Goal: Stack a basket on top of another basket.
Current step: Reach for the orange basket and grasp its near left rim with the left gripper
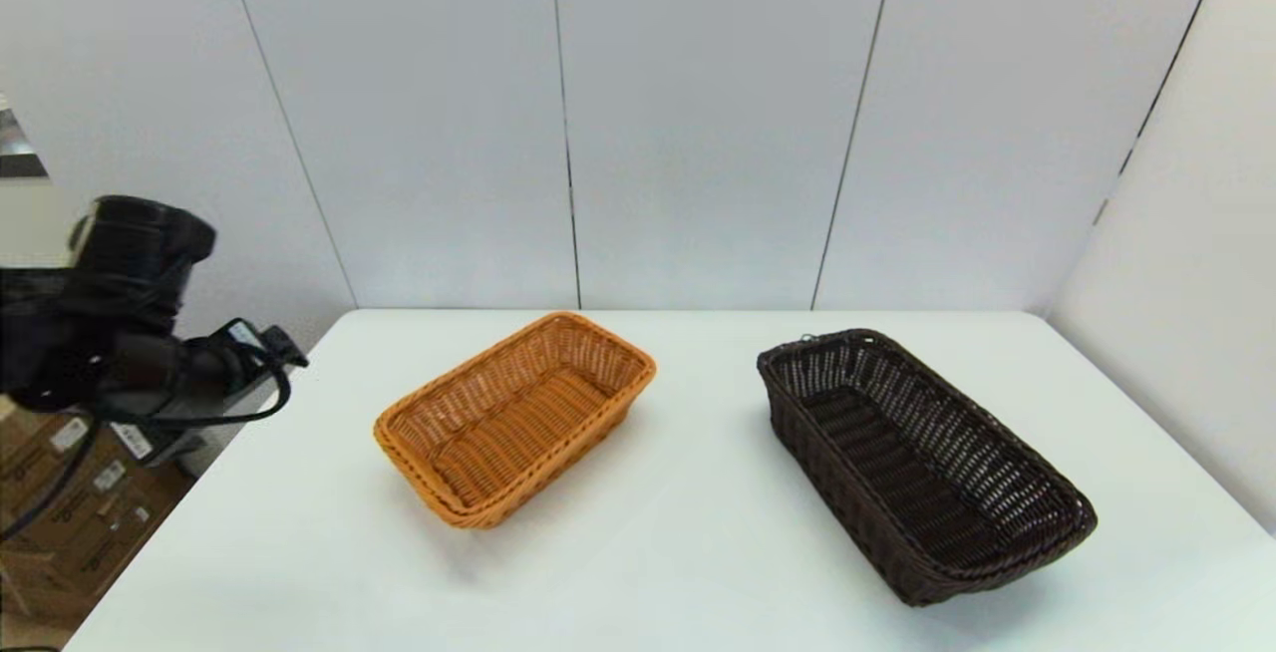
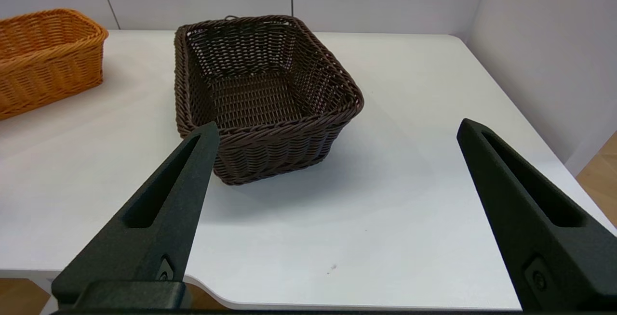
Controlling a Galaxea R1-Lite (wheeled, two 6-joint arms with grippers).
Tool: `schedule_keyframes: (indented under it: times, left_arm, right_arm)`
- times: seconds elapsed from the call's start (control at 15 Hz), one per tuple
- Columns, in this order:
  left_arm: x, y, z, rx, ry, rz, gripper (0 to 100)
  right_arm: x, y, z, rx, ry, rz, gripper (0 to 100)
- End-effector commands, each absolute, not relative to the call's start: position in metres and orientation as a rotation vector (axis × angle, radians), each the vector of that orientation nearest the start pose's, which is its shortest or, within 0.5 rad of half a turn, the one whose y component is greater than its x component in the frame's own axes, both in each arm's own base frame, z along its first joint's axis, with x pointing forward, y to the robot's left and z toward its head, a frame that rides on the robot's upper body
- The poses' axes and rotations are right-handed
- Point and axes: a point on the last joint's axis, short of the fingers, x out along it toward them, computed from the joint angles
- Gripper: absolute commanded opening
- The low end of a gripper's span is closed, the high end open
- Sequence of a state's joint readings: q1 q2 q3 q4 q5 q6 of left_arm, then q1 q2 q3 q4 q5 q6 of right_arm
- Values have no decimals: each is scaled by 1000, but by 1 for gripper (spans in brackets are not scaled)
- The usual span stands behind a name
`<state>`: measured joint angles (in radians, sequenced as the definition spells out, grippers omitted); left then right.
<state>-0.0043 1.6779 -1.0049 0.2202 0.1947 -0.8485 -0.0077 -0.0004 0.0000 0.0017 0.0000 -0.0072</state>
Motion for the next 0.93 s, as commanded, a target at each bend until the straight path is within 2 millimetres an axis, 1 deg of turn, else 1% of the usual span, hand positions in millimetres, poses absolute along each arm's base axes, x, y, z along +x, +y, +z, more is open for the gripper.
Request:
schedule_keyframes:
  times: [0.07,0.13,0.27,0.33,0.47,0.67,0.8,0.93]
  left_arm:
    - [334,-35,129,-690,886,547,100]
    - [334,-48,131,-673,898,516,100]
    - [334,-66,135,-697,927,514,100]
    - [336,-73,133,-699,946,519,100]
    - [334,-86,126,-695,986,526,100]
    - [327,-97,125,-698,1021,537,100]
    - [328,-102,116,-688,1046,547,100]
    - [330,-103,106,-701,1068,575,100]
  right_arm:
    - [-23,0,75,-8,0,-8,100]
    - [-23,0,75,-8,0,-8,100]
    - [-23,0,75,-8,0,-8,100]
    - [-23,0,75,-8,0,-8,100]
    - [-23,0,75,-8,0,-8,100]
    - [-23,0,75,-8,0,-8,100]
    - [-23,0,75,-8,0,-8,100]
    - [-23,0,75,-8,0,-8,100]
